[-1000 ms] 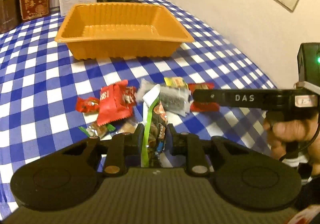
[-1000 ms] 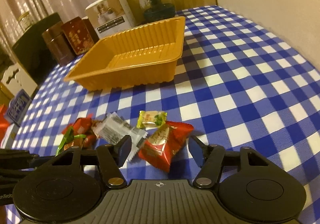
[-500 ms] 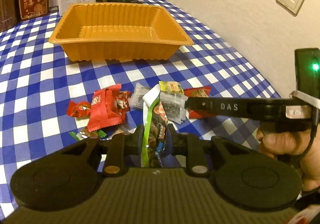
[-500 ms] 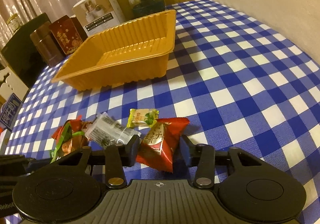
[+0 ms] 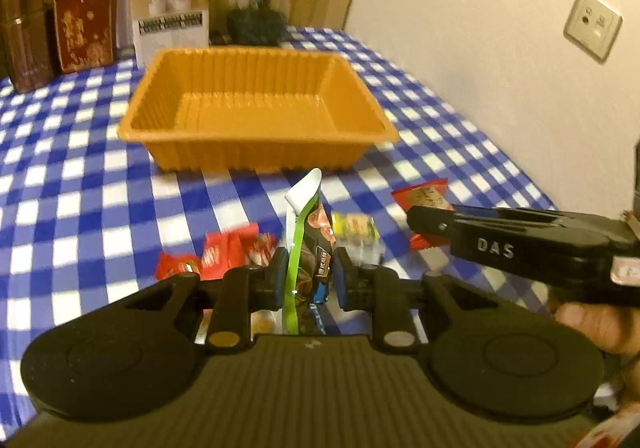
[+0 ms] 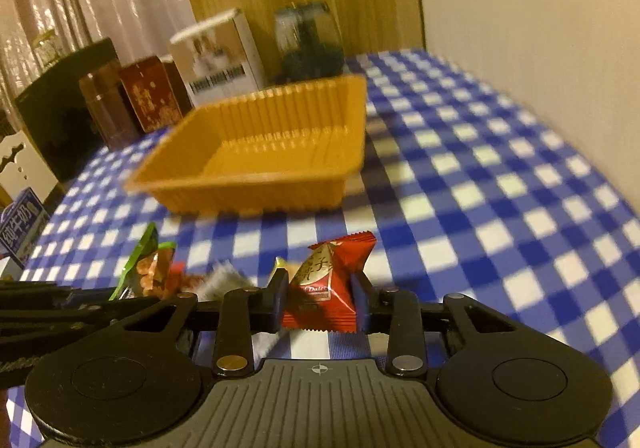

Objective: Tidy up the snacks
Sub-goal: 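Carry both held snacks over the orange tray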

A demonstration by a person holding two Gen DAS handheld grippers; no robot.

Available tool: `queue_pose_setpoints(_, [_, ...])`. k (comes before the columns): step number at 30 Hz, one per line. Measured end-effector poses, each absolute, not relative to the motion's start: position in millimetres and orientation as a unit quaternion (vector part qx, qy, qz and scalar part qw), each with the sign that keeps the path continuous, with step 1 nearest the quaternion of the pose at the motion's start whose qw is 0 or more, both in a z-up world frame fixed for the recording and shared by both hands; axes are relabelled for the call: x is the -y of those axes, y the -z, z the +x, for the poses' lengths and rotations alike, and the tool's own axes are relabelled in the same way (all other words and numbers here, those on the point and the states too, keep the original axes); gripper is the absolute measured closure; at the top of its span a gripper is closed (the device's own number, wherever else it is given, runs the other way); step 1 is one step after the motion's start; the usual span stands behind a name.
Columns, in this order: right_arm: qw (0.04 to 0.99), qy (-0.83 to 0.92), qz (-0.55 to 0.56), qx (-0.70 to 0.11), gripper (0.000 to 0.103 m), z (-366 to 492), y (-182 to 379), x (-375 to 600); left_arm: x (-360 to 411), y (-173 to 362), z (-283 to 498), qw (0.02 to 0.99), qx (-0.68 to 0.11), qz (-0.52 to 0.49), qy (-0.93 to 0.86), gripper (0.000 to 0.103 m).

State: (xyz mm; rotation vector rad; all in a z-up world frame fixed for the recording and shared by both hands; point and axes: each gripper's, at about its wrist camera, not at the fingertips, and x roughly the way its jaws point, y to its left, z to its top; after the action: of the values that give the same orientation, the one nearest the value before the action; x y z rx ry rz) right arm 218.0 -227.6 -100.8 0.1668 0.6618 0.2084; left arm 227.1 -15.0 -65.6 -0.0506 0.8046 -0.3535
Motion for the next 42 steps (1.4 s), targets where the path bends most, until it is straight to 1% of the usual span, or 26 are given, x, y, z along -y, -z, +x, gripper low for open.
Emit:
queue_pose_setpoints(8, [0.952,-0.114,0.080,-0.274,0.069,234,66,216,5,32,255,0.927,-0.346,-0.056,0.137,0.082])
queue_pose_setpoints(15, [0.957,-0.123,0.076,-0.252,0.069,263,54,208,-9,13,292,0.940,-0.316,-0.070,0.107,0.082])
queue_pose_setpoints(25, [0.959,-0.128,0.076,-0.242,0.069,316,51,202,-16,26,342,0.938,-0.323,-0.087,0.094,0.082])
queue_pose_setpoints(37, [0.956,-0.114,0.079,-0.258,0.069,365,66,204,-8,40,382,0.940,-0.317,-0.087,0.088,0.082])
queue_pose_setpoints(42, [0.950,-0.113,0.078,-0.281,0.069,376,81,202,-5,50,390,0.940,-0.321,-0.079,0.084,0.082])
